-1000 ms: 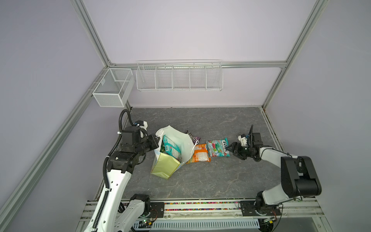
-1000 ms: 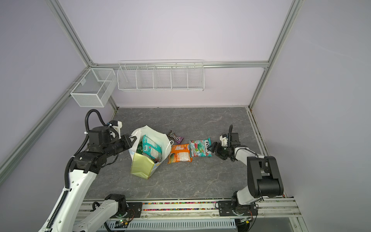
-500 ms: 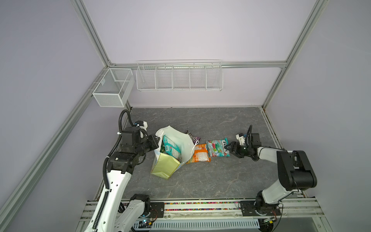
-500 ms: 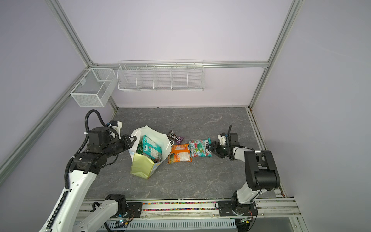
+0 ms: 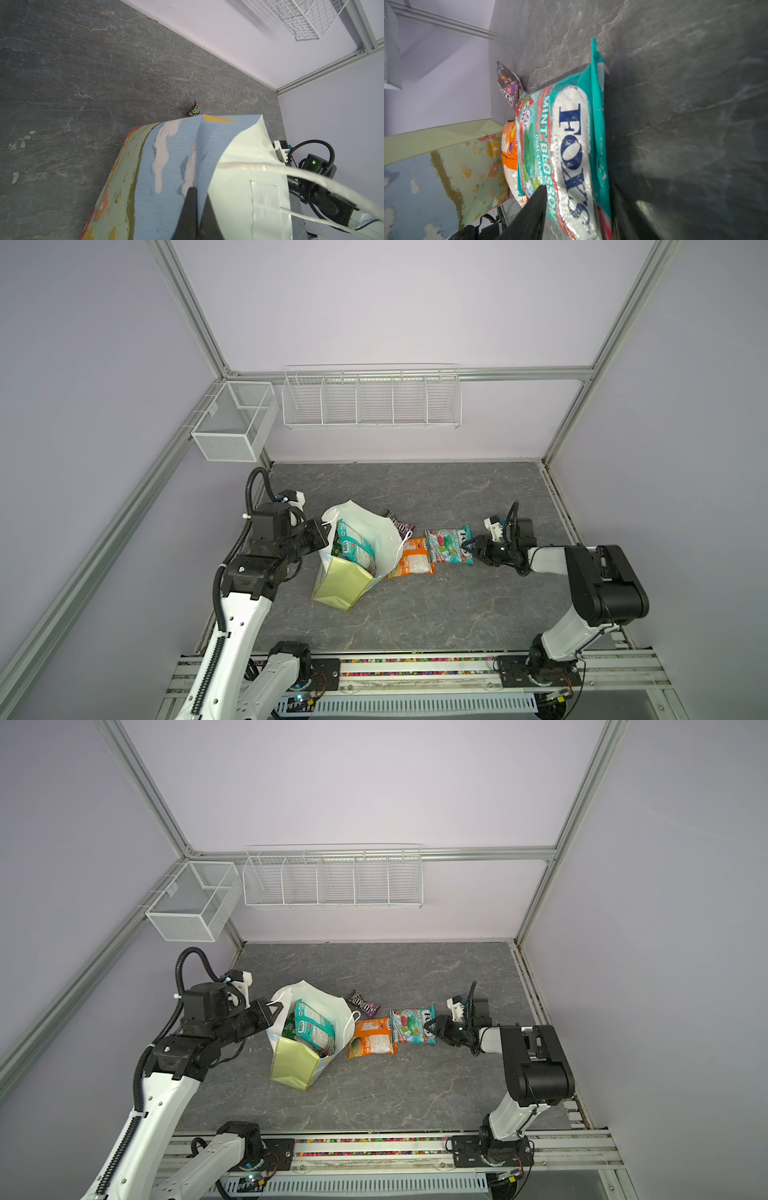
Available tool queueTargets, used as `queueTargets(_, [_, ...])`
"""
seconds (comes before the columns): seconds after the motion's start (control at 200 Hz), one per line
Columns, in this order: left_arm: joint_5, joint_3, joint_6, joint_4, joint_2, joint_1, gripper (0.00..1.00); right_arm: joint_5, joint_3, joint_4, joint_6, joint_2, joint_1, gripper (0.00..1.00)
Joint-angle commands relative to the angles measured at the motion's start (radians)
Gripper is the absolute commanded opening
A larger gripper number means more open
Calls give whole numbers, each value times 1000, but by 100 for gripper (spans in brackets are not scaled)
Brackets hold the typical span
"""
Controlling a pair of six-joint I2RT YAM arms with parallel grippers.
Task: Place the snacks into the paper bag
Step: Pick up the snack at the center of the table.
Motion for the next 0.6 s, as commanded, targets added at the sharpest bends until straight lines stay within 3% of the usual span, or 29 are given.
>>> queueTargets(0.0, [16, -7, -13, 14, -21, 3, 0, 62, -51, -94, 18, 36, 13, 37])
queueTargets(0.1, [18, -6, -12, 13, -20, 4, 0, 63, -52, -100, 20, 22, 14, 28])
queueTargets(0.38, [19, 1, -14, 10, -24, 3, 0, 45, -52, -127, 28, -65, 28, 12])
queueTargets(0.595, [28, 7, -17, 13, -24, 3, 0, 53, -25, -183, 32, -157, 61, 7])
